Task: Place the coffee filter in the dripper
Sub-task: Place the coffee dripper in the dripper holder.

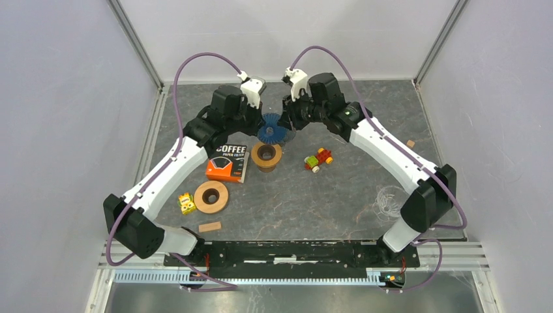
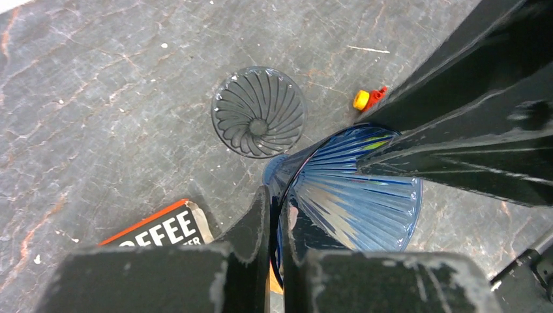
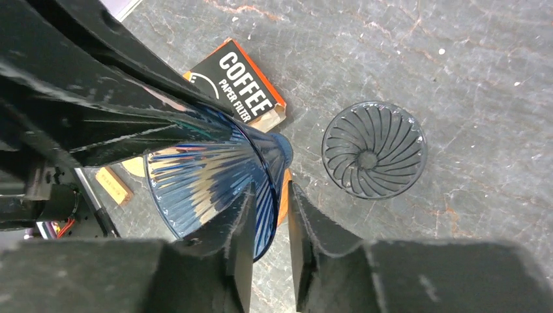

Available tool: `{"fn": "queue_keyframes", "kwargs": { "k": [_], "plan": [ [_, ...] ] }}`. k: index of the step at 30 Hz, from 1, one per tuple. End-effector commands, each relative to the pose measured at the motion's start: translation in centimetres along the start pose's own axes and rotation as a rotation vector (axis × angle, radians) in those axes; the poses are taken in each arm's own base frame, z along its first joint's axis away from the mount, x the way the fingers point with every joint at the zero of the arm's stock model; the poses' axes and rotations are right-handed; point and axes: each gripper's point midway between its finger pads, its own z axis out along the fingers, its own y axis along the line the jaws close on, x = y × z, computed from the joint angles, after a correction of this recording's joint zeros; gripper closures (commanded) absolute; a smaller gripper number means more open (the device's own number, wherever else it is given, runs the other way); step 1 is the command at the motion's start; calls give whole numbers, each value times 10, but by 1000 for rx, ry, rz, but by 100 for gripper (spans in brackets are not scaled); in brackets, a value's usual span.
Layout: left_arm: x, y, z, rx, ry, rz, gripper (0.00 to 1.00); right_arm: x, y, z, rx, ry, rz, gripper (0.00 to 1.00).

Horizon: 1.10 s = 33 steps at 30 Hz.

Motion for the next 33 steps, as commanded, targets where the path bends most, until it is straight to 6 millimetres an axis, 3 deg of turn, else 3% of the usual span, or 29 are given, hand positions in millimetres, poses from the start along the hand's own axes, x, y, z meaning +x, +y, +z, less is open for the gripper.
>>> {"fn": "queue_keyframes", "kwargs": {
  "k": [1,4,6,9,15,20,27,33],
  "plan": [
    [-16,-11,-16,70,-74,8,98,-32,12,-29,-15,-116,-114,65],
    [-11,-11,-24,95,-56,-41,98,-30,9,-42,2,-119,-238,46],
    [-9,-11,-29,115,-47,-69,98,-29,12,-54,-5,-136,-335,40],
    [-4,-14,-35,144,-23,-82,98,-19,21,-69,-53,-162,-486,35],
    [17,-19,-33,169,70,-123,98,14,60,-88,-285,-140,-822,32],
    [28,-21,-32,179,120,-145,98,36,76,-73,-285,-54,-1033,31],
    [44,-19,-24,172,169,-171,98,51,95,-45,-309,49,-1164,31],
    [42,-14,-20,154,171,-190,98,55,93,-22,-257,111,-1209,37]
  ]
}}
